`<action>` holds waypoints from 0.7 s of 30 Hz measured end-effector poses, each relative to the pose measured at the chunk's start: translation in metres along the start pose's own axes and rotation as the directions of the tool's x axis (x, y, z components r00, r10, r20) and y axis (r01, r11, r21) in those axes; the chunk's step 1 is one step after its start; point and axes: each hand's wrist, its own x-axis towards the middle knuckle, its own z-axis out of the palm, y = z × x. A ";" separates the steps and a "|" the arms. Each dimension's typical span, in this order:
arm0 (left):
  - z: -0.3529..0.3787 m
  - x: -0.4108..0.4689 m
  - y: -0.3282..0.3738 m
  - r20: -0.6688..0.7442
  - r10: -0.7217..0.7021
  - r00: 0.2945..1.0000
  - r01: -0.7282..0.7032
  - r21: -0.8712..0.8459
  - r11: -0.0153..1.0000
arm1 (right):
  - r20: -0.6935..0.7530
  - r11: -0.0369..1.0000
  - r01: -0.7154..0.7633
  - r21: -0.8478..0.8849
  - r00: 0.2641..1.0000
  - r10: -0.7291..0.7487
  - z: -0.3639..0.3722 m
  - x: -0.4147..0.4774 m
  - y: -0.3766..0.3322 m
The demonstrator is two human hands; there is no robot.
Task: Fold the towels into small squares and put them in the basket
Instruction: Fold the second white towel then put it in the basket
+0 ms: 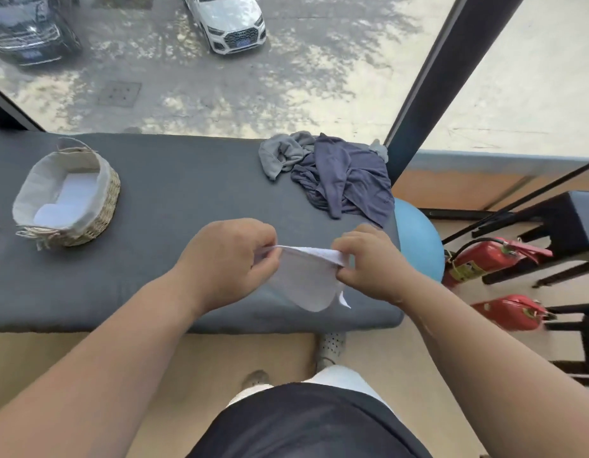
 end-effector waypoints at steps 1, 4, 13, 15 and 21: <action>-0.002 -0.011 -0.001 -0.007 -0.008 1.000 0.008 -0.025 1.000 | -0.025 0.997 -0.061 -0.039 0.998 0.060 0.011 -0.009 0.000; -0.003 -0.036 -0.008 -0.027 -0.075 0.997 0.073 -0.058 0.996 | -0.122 0.951 -0.307 0.021 0.944 0.307 0.035 -0.035 0.005; 0.042 -0.081 -0.059 0.094 -0.511 0.854 0.496 0.149 0.856 | 0.003 0.794 -0.596 -0.121 0.799 0.601 0.058 -0.088 0.055; 0.058 -0.091 -0.055 0.072 -0.574 0.816 0.556 0.177 0.812 | 0.063 0.782 -0.610 -0.128 0.782 0.620 0.063 -0.095 0.067; 0.103 -0.113 -0.057 0.120 -0.817 0.564 0.801 0.165 0.576 | 0.165 0.746 -0.654 -0.126 0.727 0.666 0.070 -0.105 0.115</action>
